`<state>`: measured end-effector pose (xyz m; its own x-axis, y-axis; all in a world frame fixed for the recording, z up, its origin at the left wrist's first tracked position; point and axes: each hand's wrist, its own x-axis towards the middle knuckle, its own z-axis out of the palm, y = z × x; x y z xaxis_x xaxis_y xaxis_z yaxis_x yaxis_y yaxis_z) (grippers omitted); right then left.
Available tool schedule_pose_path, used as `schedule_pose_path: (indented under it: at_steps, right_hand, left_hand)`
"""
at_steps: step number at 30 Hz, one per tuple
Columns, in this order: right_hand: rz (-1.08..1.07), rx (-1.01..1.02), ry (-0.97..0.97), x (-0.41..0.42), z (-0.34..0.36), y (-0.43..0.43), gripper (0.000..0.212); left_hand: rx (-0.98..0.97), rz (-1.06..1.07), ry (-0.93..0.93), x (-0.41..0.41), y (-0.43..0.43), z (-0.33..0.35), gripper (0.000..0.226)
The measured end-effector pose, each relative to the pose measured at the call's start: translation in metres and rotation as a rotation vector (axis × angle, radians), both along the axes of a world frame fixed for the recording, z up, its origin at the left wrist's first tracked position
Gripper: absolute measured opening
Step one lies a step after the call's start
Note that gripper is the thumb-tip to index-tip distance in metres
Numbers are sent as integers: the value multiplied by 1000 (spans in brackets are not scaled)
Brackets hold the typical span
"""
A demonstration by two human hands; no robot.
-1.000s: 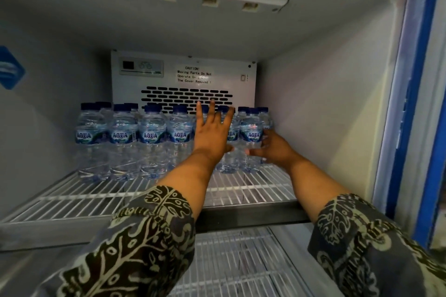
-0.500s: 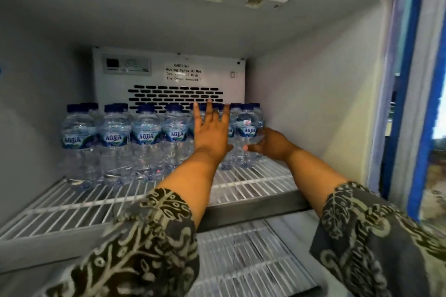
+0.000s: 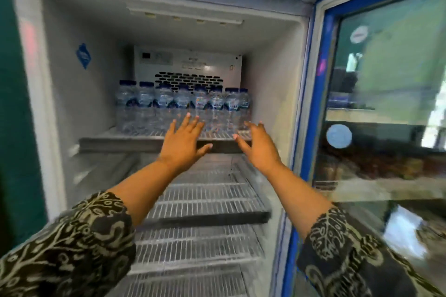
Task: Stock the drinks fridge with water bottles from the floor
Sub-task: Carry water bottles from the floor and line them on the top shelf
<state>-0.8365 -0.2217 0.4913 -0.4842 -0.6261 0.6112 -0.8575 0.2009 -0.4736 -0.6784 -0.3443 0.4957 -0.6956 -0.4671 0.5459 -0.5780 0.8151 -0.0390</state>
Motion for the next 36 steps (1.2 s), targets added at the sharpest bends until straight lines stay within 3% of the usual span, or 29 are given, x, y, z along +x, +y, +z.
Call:
schedule_pose_path:
  at_steps: [3, 7, 10, 16, 19, 22, 26, 28, 36]
  right_hand:
    - [111, 22, 79, 41, -37, 49, 56]
    - [265, 110, 43, 103, -96, 107, 58]
    - [386, 196, 36, 150, -144, 138, 60]
    - [608, 375, -50, 265, -234, 188, 62]
    - [703, 432, -39, 328, -273, 210, 61]
    - [790, 517, -78, 396, -319, 236, 60]
    - [867, 652, -126, 478, -392, 263, 60]
    - [896, 726, -147, 518, -441, 277, 60]
    - [925, 911, -263, 598, -717, 293, 61]
  left_hand:
    - [91, 60, 19, 52, 60, -43, 74]
    - [194, 162, -2, 126, 142, -113, 85]
    - [318, 255, -53, 193, 199, -167, 72]
    - [476, 501, -126, 335, 300, -254, 74]
    - [539, 582, -139, 401, 342, -289, 87]
    - [648, 655, -107, 468, 382, -326, 83]
    - [756, 716, -92, 543, 431, -383, 110]
    - [830, 748, -48, 574, 456, -427, 113]
    - [1038, 921, 90, 628, 505, -694, 72]
